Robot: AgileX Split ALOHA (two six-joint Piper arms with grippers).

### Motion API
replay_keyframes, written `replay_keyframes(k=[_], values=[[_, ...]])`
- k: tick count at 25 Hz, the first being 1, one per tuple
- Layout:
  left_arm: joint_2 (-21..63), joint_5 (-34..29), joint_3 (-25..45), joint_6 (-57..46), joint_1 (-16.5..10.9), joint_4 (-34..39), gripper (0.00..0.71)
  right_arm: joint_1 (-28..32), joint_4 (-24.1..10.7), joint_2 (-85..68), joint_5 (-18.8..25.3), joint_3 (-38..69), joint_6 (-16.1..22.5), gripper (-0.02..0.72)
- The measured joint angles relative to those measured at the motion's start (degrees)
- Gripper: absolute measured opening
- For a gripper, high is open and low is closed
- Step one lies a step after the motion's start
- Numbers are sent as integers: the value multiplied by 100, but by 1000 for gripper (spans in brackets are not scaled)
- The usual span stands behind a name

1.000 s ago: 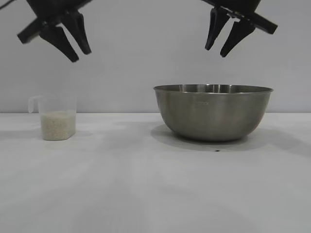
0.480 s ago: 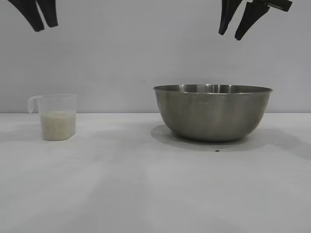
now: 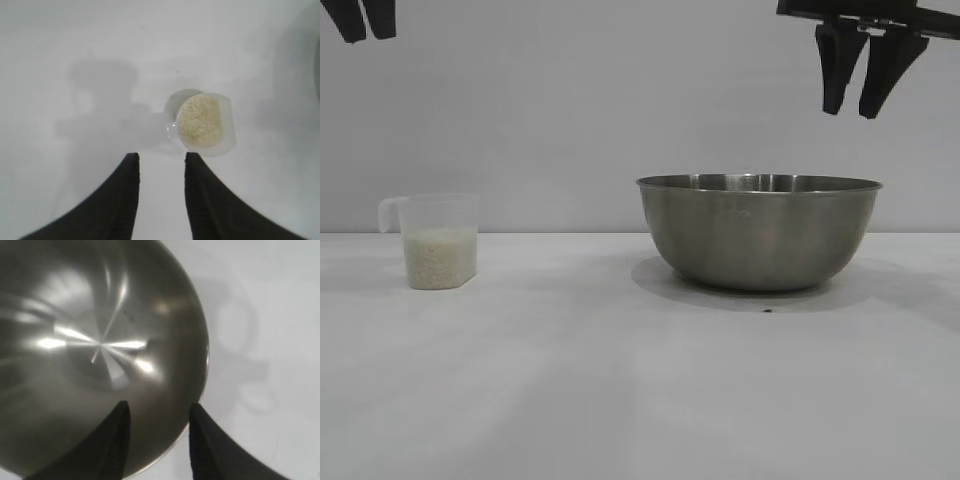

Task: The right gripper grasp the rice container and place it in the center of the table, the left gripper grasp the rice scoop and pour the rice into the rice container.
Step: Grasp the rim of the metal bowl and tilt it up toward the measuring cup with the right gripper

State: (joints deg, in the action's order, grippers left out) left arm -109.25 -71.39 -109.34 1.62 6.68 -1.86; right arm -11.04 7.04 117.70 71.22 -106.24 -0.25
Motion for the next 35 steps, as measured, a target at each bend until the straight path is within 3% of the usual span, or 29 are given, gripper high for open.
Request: replay_keyframes(k=[5,12,17,18,20,28,35], values=[[347,0,349,-106,0,206,210,0,-169,-13,-11,8,50,274],[924,0,1798,-231,0,460,210,0,-311,65,-19,8,62,274],[1462,323,2686,-345,0,506,210,0,-361,271,-19,8,72,274],[1527,375,2769,-345,0,506,210,0,-370,296,-19,8,86,274],[1599,448,2896,-352,0,545,210,0,-419,345,-19,8,125,344],[1624,597,3034,-366,0,545,210,0,-543,668,-63,8,322,333],[1624,607,3034,-366,0,554,210,162,-176,848,-585,8,385,333]])
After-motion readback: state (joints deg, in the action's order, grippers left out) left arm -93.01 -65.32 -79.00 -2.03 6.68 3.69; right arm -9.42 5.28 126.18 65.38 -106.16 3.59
